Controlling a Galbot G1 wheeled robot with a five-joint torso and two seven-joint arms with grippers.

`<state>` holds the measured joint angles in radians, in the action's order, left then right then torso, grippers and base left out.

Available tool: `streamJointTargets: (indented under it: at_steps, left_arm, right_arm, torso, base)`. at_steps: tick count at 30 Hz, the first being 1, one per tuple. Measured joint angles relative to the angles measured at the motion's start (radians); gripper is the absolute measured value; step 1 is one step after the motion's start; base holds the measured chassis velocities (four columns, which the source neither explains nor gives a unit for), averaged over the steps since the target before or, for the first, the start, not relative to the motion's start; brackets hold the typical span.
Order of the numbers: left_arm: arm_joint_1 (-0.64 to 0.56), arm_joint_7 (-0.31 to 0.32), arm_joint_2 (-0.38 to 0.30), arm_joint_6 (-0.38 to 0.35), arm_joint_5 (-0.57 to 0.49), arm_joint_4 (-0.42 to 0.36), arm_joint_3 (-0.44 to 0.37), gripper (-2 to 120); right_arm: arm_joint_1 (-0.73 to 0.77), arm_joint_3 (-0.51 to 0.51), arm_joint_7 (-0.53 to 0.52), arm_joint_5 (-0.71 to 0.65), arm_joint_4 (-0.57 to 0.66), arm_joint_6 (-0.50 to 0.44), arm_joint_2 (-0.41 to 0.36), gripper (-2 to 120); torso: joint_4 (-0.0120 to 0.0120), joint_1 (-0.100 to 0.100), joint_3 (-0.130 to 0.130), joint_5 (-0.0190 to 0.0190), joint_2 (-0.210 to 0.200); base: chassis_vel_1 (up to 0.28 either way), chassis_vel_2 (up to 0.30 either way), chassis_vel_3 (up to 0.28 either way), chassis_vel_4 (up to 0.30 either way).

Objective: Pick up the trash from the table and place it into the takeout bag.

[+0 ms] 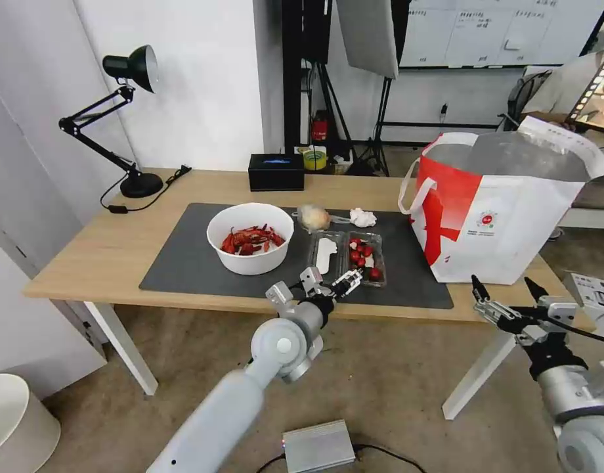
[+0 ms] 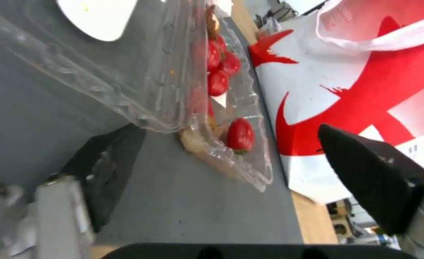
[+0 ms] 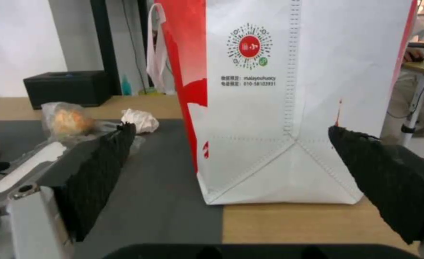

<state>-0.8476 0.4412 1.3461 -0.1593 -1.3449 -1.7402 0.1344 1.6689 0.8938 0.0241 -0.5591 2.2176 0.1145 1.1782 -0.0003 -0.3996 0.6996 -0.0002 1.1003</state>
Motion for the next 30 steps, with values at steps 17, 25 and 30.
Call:
streamJointTargets:
  at_steps: [17, 25, 30]
  left_arm:
    - [-0.011, -0.028, -0.01, 0.056, 0.072, 0.01, -0.004, 83]
    - [-0.003, -0.034, 0.0, 0.075, 0.058, 0.006, -0.004, 83]
    - [0.004, -0.058, 0.005, 0.09, 0.062, 0.016, 0.002, 82]
  right_arm:
    - [-0.002, -0.019, 0.01, 0.005, -0.003, -0.01, 0.005, 97]
    - [-0.002, -0.022, 0.014, 0.007, -0.007, -0.017, 0.006, 93]
    - [-0.001, -0.021, 0.016, 0.008, -0.01, -0.021, 0.006, 91]
  torso:
    - [0.0008, -0.001, 0.001, 0.0004, -0.001]
    - [0.0005, -0.001, 0.001, 0.0004, -0.001]
    - [0.0004, -0.001, 0.001, 0.0003, -0.001]
  base:
    - [0.0, 0.0, 0.0, 0.0]
    - [0.0, 0.0, 0.0, 0.0]
    - [0.0, 0.0, 0.0, 0.0]
